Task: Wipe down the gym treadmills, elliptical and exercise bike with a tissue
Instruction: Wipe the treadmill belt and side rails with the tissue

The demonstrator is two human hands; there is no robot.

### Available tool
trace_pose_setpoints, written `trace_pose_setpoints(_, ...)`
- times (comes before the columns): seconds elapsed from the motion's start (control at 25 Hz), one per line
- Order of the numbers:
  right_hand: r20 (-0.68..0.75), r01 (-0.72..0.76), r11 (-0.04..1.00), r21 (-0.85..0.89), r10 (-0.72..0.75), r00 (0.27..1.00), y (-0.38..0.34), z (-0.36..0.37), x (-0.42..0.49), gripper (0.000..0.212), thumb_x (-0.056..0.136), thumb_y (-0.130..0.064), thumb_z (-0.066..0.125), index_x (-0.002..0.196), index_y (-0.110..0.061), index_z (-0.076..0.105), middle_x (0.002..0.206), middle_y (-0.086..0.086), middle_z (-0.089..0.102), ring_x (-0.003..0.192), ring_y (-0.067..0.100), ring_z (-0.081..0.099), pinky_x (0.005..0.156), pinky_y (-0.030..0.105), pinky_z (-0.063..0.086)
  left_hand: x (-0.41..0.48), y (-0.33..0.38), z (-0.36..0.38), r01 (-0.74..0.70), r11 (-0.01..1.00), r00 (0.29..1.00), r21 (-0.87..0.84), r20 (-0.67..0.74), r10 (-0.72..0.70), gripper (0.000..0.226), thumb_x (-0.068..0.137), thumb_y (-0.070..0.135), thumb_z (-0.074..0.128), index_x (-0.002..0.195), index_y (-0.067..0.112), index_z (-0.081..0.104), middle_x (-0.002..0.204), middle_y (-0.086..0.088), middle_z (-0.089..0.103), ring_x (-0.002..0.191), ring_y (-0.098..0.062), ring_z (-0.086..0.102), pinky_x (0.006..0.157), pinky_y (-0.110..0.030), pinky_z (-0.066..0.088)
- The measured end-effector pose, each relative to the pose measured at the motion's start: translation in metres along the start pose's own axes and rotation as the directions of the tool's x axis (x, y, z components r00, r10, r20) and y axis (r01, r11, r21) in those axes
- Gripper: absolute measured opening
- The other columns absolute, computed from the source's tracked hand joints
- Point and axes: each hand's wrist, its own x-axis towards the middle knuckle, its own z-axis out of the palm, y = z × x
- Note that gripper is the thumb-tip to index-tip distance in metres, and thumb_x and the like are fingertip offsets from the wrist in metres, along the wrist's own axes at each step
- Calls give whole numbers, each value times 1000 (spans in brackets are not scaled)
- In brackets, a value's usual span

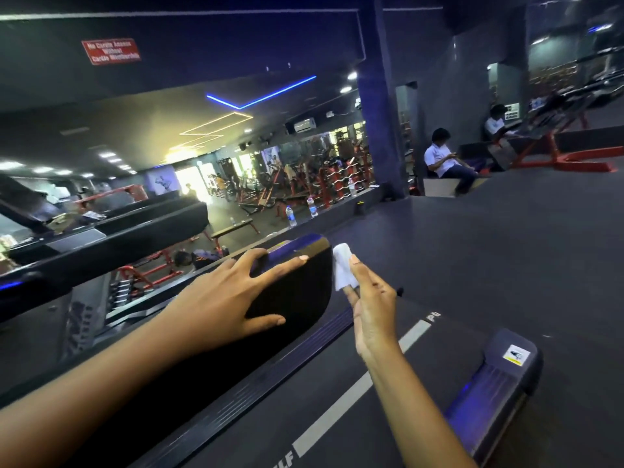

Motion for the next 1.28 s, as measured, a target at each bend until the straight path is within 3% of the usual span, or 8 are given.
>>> trace_pose_setpoints(0.12, 231, 44, 999, -5, -41, 972, -2, 9, 22, 17, 89, -9, 58, 98, -14, 71, 100, -5, 72, 104, 10, 64, 92, 26, 49, 0, 2, 2, 13, 1000, 996, 10, -84, -12, 76, 77, 79, 21, 143, 56, -11, 146, -8, 34, 120, -26, 53, 90, -37, 51)
trace_pose_setpoints(0.24, 325, 108, 994, -17, -97, 941, 10, 4, 27, 21, 91, -10, 56, 106, -17, 69, 109, -5, 70, 112, 12, 60, 97, 29, 46, -2, 1, 3, 25, 994, 991, 107, -131, -10, 76, 83, 74, 29, 150, 44, 8, 136, -10, 48, 106, -24, 64, 78, -34, 56)
trace_pose_setpoints(0.4, 293, 43, 998, 38, -53, 955, 37, -23, 8, 22, 80, -24, 67, 101, -27, 70, 108, -6, 70, 108, 11, 62, 90, 25, 50, -2, 2, 2, 53, 998, 996, 40, -74, -50, 76, 82, 75, 31, 148, 48, 6, 143, -7, 39, 115, -26, 58, 84, -43, 56)
trace_pose_setpoints(0.56, 293, -42, 999, 0, 41, 955, 57, -41, -11, 26, 78, -18, 65, 103, -22, 69, 106, -8, 70, 106, 9, 63, 90, 27, 52, -2, 4, -1, 69, 994, 996, 87, -58, -64, 76, 83, 75, 33, 149, 45, 10, 141, -8, 41, 111, -29, 60, 81, -45, 57)
trace_pose_setpoints(0.72, 320, 14, 995, 96, -44, 947, 33, -22, 29, 27, 81, -18, 60, 107, -21, 67, 106, -13, 69, 109, 4, 60, 85, 14, 47, -2, 7, -3, 78, 993, 996, 93, -52, -73, 76, 84, 74, 33, 150, 44, 12, 140, -8, 41, 113, -28, 60, 81, -42, 57)
trace_pose_setpoints(0.84, 430, 111, 992, 65, -128, 894, 23, 0, 45, 28, 89, -6, 56, 114, -15, 64, 114, -8, 67, 116, 8, 56, 91, 16, 45, -1, 6, -3, 89, 993, 995, 78, -46, -86, 76, 83, 74, 34, 149, 45, 11, 141, -7, 40, 114, -28, 58, 81, -43, 57)
trace_pose_setpoints(0.96, 379, 38, 998, 57, -57, 924, 37, -8, 27, 35, 90, 3, 50, 112, -21, 63, 111, -12, 68, 114, 8, 58, 89, 20, 48, -1, 5, -1, 74, 992, 996, 101, -61, -68, 75, 84, 73, 34, 150, 43, 13, 140, -8, 42, 110, -28, 60, 79, -41, 57)
trace_pose_setpoints(1.28, 136, -50, 999, 15, 48, 990, 63, -26, -26, 32, 88, -5, 57, 104, -31, 65, 102, -20, 69, 107, 3, 61, 90, 23, 49, 0, 0, 4, 46, 997, 998, 61, -54, -43, 76, 82, 76, 28, 147, 50, 0, 142, -12, 38, 117, -32, 55, 90, -47, 53)
